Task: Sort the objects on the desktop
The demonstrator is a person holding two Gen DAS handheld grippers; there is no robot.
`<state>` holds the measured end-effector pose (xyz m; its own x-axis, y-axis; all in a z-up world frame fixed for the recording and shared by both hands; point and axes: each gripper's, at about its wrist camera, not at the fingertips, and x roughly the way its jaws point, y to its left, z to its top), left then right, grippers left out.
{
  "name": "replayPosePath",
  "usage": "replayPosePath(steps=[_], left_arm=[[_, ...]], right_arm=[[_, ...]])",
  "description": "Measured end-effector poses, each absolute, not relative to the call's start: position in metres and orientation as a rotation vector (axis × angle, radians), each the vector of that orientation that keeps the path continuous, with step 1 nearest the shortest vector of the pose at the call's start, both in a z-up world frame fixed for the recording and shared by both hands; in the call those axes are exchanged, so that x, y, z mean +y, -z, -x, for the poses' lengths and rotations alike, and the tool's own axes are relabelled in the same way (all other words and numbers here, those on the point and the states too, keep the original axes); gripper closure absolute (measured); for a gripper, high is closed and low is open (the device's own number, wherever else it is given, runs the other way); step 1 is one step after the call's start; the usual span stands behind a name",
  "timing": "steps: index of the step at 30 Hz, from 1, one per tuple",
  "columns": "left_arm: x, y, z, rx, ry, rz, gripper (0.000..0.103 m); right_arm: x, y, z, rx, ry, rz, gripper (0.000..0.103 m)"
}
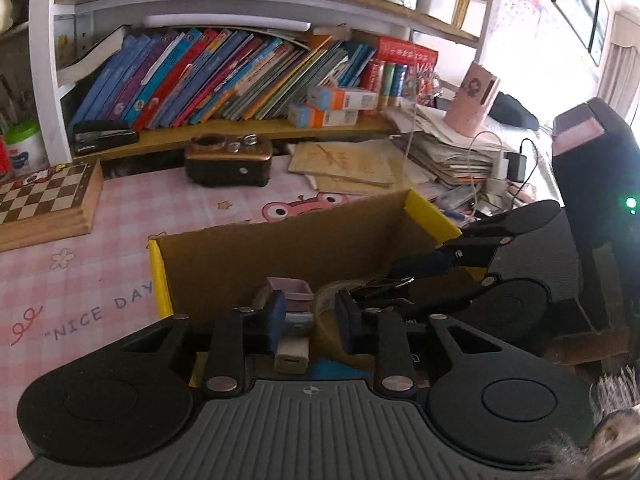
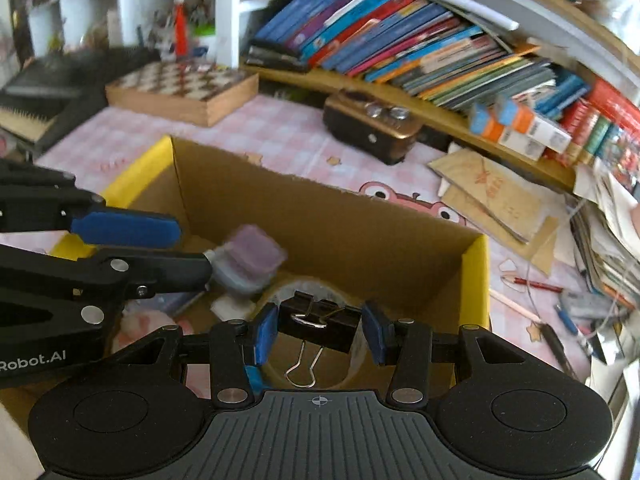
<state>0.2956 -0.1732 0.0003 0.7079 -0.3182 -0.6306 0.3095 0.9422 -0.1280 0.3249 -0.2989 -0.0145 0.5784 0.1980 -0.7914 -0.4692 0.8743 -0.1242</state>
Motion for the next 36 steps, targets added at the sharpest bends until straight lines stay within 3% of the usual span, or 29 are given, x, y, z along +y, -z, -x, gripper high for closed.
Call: replayPosePath(steps=[9,11,13,14,17,21,24,36], left_arm=[[-0.162,0.001,-0.284,0.687,0.308,0.069,0.078],[-0.159,-0.001,-0.278,0.674,0.301,0.078,0.068],[-0.157,-0.005,-0.271,0.645,0.292,0.077,0.024],[-0.156,-0.008,-0.266,0.619,0.284,0.075,0.017],[-0.150,-0.019,-0.249,0.548,0.289,0.100,0.011],[-0.144,-0.035,-0.224,0.483,0.269,0.122,0.001],[-0.137,-0.046,-0.197,0.435,0.254,0.142,0.000],[-0.089,-0.042,-0.086,0.331,0.121,0.206,0.000]], right_arm=[[-0.283,0.027,-0.333,0.909,-0.442,0.391,0.057],[-0.280,0.027,-0.333,0.908,-0.452,0.406,0.056],[-0.279,0.025,-0.331,0.892,-0.455,0.415,0.055],[-0.280,0.022,-0.329,0.882,-0.458,0.410,0.049],[-0.286,0.008,-0.318,0.830,-0.456,0.373,0.033],[-0.296,-0.015,-0.288,0.719,-0.422,0.334,0.026],[-0.306,-0.032,-0.255,0.615,-0.390,0.272,0.016],[-0.305,-0.035,-0.139,0.433,-0.191,0.112,0.005]])
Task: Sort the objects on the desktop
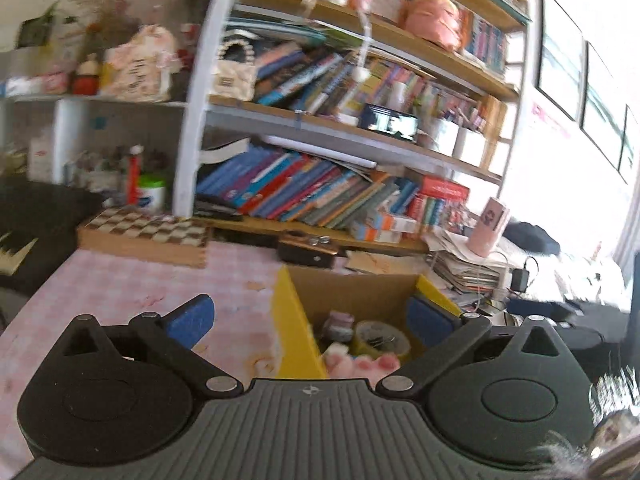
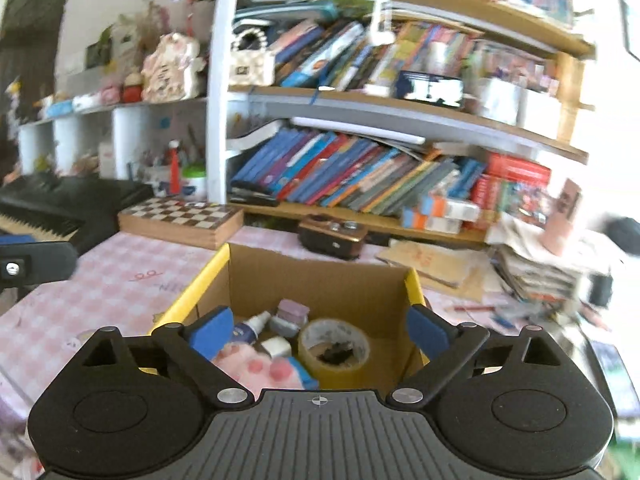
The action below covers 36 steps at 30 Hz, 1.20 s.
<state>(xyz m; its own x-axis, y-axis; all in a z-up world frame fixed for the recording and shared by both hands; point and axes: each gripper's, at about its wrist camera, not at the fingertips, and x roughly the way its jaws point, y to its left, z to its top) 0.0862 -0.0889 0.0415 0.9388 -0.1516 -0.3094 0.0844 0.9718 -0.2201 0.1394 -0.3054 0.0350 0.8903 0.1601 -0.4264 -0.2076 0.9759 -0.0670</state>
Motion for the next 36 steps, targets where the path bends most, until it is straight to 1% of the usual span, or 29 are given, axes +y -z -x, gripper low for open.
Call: replayPosePath(steps=[5,10,13,15,22,36], left_arm=[[-0.069,-0.024,-0.045,0.357,0.036,0.264,0.000],[-0.062,-0.011,-0.009,0.365,0.007,0.218,0.000],[-0.059,-0.009,0.005,0.371,-0.012,0.197,0.000],[-0.056,-0.009,0.011,0.391,-0.010,0.182,0.000],[-0.053,-0.007,0.028,0.422,0.015,0.163,0.000],[-0.049,0.001,0.041,0.495,0.033,0.128,0.000]], right_arm=[[-0.294,-0.019,-0.098,0.482,-0.130,0.039,0.004],[-0.285,-0.011,-0.066,0.546,-0.154,-0.017,0.003],[-0.282,-0.011,-0.051,0.554,-0.138,-0.028,0.002],[-0.281,-0.009,-0.041,0.563,-0.127,-0.040,0.000],[-0.275,-0.003,-0.022,0.624,-0.090,-0.033,0.000],[-0.266,0.005,0.003,0.630,-0.066,-0.039,0.000]])
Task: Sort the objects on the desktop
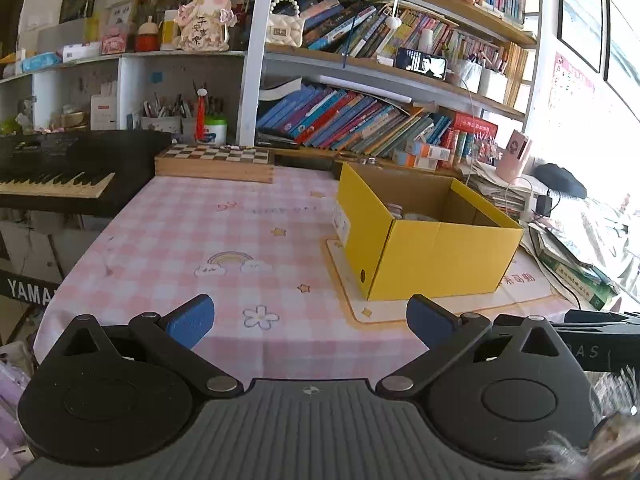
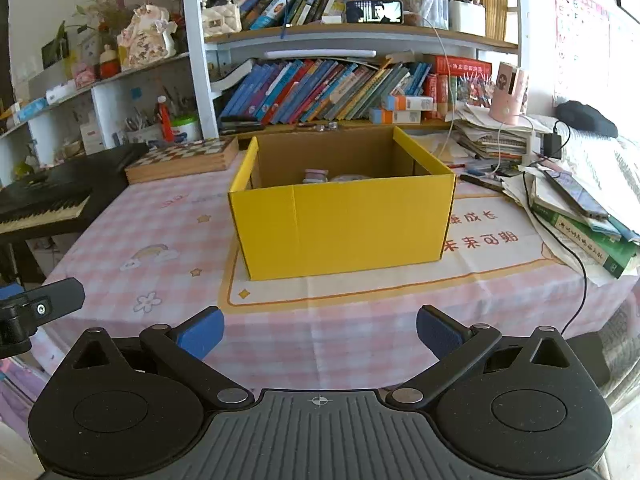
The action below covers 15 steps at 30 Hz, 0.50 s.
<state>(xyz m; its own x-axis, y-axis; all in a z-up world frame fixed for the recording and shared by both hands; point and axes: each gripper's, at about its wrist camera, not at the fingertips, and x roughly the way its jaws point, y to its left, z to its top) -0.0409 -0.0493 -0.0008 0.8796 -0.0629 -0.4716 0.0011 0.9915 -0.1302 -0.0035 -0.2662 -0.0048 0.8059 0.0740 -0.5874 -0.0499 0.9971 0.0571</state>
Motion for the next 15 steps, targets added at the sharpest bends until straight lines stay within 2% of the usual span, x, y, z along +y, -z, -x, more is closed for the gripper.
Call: replayPosePath(steps=[15], left_arm=[[-0.0481,0.0014,0.0435,0.511,0.071,0.109,0.000]], right_arm=[[-0.2568,0.0075,0.0077,0.640,-0.089,-0.038,0.000]])
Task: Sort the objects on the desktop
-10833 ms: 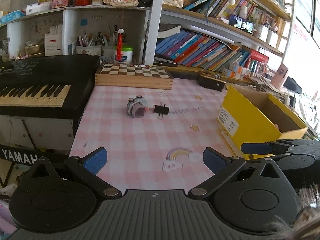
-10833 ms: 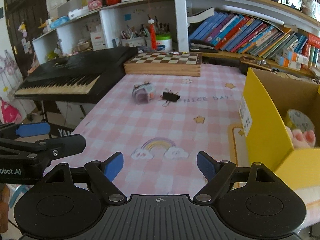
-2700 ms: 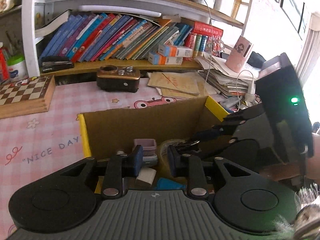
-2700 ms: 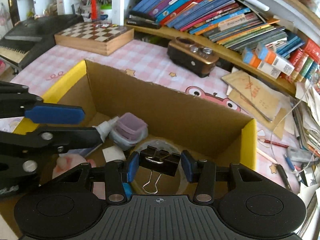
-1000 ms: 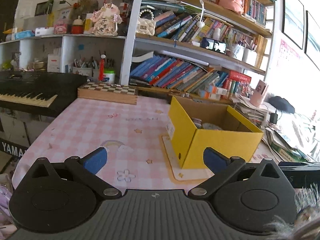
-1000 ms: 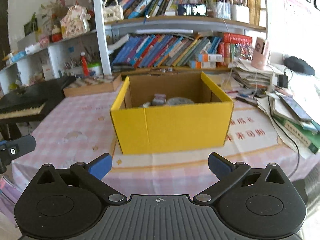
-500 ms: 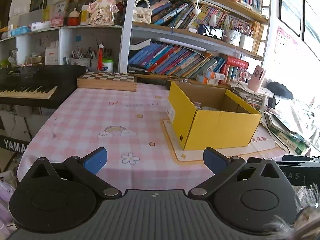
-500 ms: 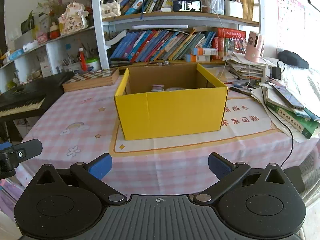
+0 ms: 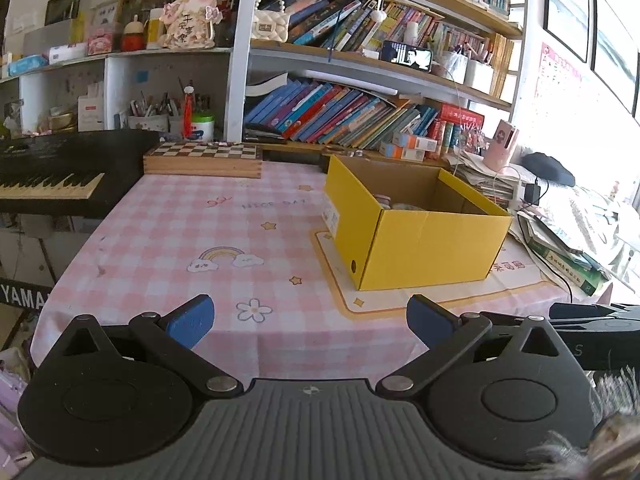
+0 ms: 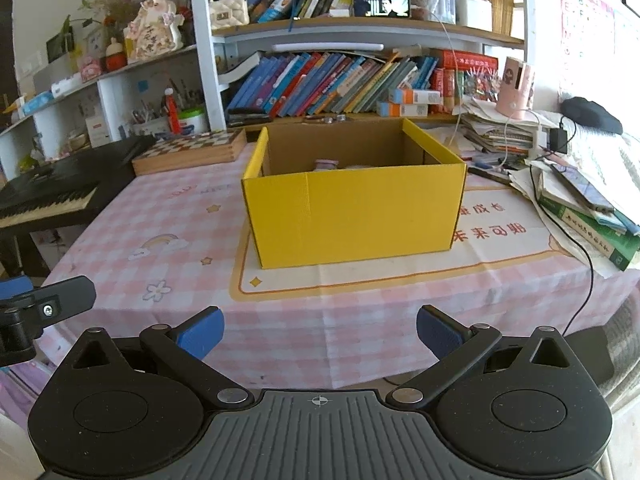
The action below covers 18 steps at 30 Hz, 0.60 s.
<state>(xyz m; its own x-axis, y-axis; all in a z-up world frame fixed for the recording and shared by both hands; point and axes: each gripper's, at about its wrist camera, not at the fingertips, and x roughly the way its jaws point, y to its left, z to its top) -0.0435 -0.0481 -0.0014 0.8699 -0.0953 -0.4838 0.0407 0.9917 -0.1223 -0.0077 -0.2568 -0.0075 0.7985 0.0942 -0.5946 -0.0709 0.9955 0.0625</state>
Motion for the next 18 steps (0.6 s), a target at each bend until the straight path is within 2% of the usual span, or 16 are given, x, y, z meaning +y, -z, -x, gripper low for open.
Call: replayPosePath(steps=[18], left_arm=[[-0.0437,0.0061,0.0418,0.558,0.034,0.125,0.000]], right_arm=[[-0.2517,0.0078,0.0063,0.646,-0.112,-0.032,0.000]])
